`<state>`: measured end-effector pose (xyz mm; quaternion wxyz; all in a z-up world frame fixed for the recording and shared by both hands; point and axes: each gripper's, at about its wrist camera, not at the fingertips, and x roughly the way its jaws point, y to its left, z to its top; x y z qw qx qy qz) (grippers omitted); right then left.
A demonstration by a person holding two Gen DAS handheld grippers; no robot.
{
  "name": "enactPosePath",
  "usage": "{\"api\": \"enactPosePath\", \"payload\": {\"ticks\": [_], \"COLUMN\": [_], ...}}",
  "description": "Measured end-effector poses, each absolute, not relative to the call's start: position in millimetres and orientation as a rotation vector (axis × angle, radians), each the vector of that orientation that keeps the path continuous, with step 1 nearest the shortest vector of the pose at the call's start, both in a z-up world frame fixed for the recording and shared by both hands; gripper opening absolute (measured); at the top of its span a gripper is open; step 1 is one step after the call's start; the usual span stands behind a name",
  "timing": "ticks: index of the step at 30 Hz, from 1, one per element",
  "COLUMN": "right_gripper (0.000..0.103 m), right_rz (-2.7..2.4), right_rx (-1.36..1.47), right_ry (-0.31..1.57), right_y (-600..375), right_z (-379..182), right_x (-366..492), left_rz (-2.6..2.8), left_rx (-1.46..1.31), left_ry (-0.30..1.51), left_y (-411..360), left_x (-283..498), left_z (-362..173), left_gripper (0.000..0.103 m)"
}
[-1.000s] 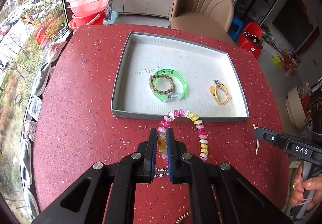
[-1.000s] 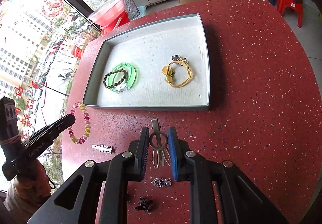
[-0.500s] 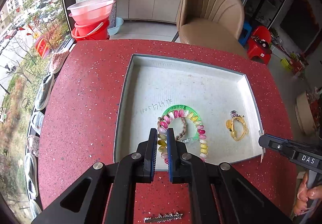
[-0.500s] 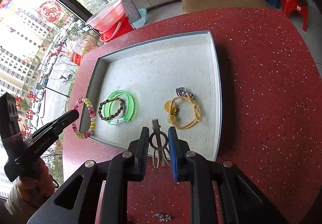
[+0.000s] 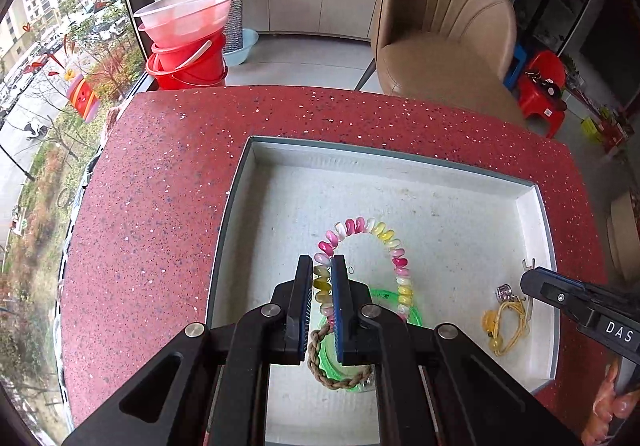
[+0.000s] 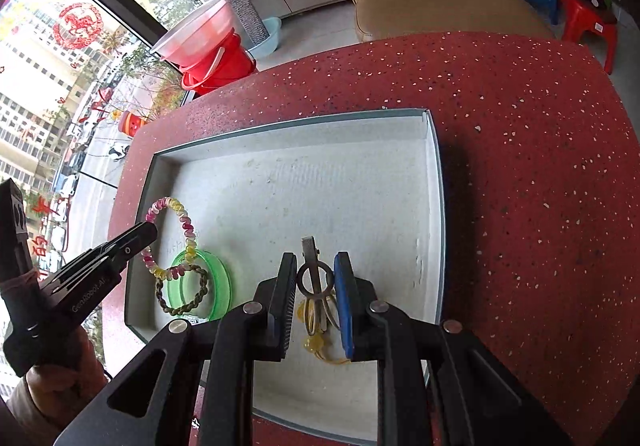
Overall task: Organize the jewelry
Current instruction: 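Carry beaded bracelet and white clip into the grey tray and open both grippers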
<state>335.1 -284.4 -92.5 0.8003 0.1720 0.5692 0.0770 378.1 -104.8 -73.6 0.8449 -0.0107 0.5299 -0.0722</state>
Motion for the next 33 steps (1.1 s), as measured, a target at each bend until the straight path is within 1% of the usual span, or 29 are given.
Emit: {"api": "enactPosePath", "payload": {"ticks": [11, 20, 21, 23, 24, 25, 33], "right_gripper": [0.021, 0.021, 0.024, 0.035, 0.045, 0.050, 0.053], "right_rz": [0.151, 0.169, 0.174, 0.186, 0.192, 0.196, 0.206], "right_rx": [0.359, 0.370, 0.377, 0.396, 0.405, 0.411, 0.435], "right_ry": [1.259, 1.264, 1.265, 1.254, 1.242, 1.229, 1.195], "right_y": [-289, -288, -288, -289, -290, -290, -290], "right_z": [-118, -122, -122, -121, -118, -115, -100], "right_x": [354, 355, 355, 353, 352, 350, 343], "left_rz": [-0.111, -0.089, -0.091, -0.088, -0.084, -0.082, -0.090], "left_rx": [0.061, 0.140, 0.141, 0.148, 0.151, 0.152, 0.139], "left_ry": [1.146, 1.151, 1.151, 1.151, 1.150, 1.149, 1.144], "left_y": [-118, -127, -127, -127, -127, -128, -128], "left_x": [391, 393, 392, 391, 391, 389, 387], "left_z": [-97, -105, -105, -104, -104, -103, -102], "left_gripper": [0.028, 0.028, 0.028, 0.028, 0.028, 0.028, 0.028]}}
